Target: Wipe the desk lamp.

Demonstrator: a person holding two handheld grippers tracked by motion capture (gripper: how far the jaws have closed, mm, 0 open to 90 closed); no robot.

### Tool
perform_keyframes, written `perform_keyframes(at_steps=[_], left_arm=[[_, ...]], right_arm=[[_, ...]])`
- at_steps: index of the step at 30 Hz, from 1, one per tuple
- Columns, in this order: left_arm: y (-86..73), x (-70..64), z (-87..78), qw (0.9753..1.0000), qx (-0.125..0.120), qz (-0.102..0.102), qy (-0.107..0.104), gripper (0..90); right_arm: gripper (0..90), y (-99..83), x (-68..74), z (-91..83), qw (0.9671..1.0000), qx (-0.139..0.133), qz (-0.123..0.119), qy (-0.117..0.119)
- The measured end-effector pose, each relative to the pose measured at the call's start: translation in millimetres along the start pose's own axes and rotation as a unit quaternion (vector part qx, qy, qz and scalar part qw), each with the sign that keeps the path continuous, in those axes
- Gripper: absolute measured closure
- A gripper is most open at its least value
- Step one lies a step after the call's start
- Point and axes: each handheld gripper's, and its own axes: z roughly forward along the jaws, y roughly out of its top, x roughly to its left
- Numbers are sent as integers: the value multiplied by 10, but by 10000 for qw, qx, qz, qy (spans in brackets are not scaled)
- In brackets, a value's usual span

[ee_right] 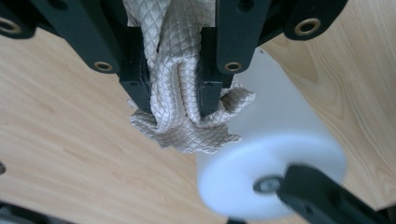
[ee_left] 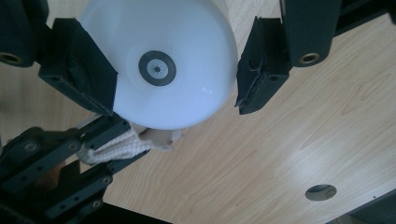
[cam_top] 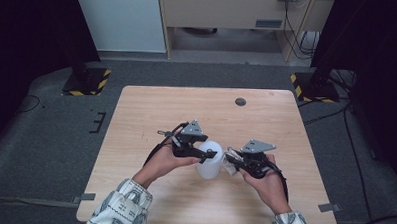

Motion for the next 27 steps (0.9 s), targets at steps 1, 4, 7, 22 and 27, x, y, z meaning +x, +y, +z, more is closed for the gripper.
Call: perform_keyframes(at_steps=[1,4,7,22,27], left_arm=[[0,0,0,10000,3,4,0,286],[-1,0,3,10000,-6,-5,-2,286],[-1,-1,8,10000,-18,-17,-10,286],[43,-30,-52,9995,-156,25,259,153],[23,43,-237,9979,-252,-116,584,117]], right_arm=[[716,22,4,-23,10000,-63,32,-10],[716,32,8,-14,10000,-46,42,-2],[716,-8,25,70,9999,153,34,2],[714,-163,15,-51,9995,253,24,186],[712,-165,-110,-145,9997,175,128,93]])
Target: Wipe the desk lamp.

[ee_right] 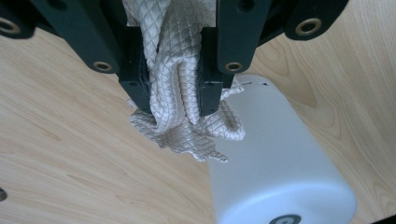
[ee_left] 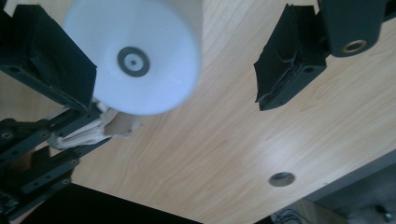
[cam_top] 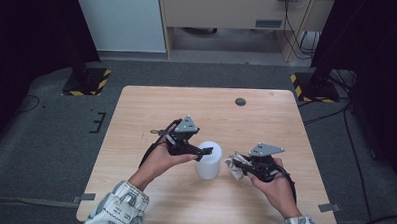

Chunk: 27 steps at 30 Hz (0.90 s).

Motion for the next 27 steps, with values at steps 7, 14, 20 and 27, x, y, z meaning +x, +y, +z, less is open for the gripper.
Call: perform_keyframes(at_steps=[7,14,20,27], left_arm=[[-166,135,-307,9984,-8,-270,493,96],[-458,317,-468,9952,176,-479,838,75],[-747,452,-509,9917,355,-674,1034,76],[-1013,560,-500,9878,456,-935,1157,80]], right_arm=[[711,17,-131,-105,9997,-49,65,-246],[710,29,-348,-132,9987,20,240,-458],[709,45,-492,-174,9977,13,380,-570],[708,45,-693,-191,9955,4,571,-756]])
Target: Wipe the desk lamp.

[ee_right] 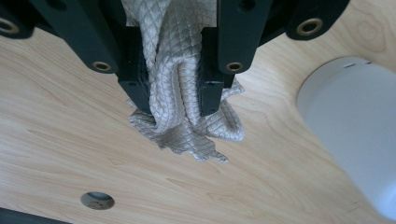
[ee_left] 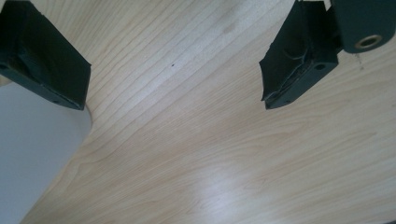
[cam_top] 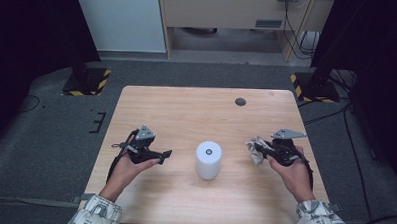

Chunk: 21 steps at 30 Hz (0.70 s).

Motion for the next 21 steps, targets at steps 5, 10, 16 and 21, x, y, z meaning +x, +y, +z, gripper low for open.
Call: perform_keyframes(at_steps=[5,10,16,21], left_arm=[[-101,49,50,9999,91,40,121,80],[-221,105,107,9997,178,-88,140,78],[-304,128,150,9994,253,-185,168,73],[-373,137,194,9986,406,-164,296,71]], right_arm=[[707,-2,-112,21,9999,-38,122,-83],[707,-3,-200,38,9995,-40,234,-184],[705,53,-252,102,9991,-19,256,-334],[701,59,-321,251,9978,170,352,-533]])
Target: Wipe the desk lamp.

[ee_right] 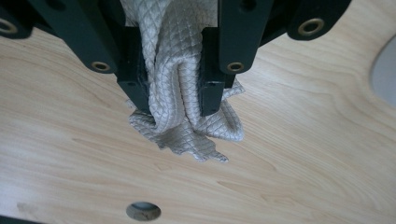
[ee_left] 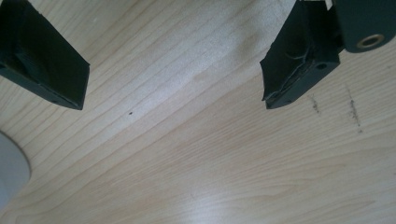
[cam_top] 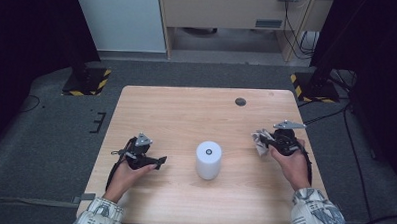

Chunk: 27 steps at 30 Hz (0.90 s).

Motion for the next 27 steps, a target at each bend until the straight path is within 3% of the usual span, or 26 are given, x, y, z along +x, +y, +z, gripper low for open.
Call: perform_keyframes(at_steps=[9,18,22,25,27], left_arm=[[-33,3,63,9998,165,26,77,71],[-85,0,37,9999,89,-89,33,70],[-88,18,35,9999,71,-150,41,66],[-97,10,32,9999,119,-118,19,62],[-106,1,20,9999,120,-87,-5,61]], right_arm=[[696,-43,23,337,9993,338,102,-87],[652,-83,66,547,9980,553,188,-261],[551,-71,85,556,9979,520,229,-306],[418,-58,91,534,9981,489,240,-285],[276,-47,103,511,9982,396,291,-336]])
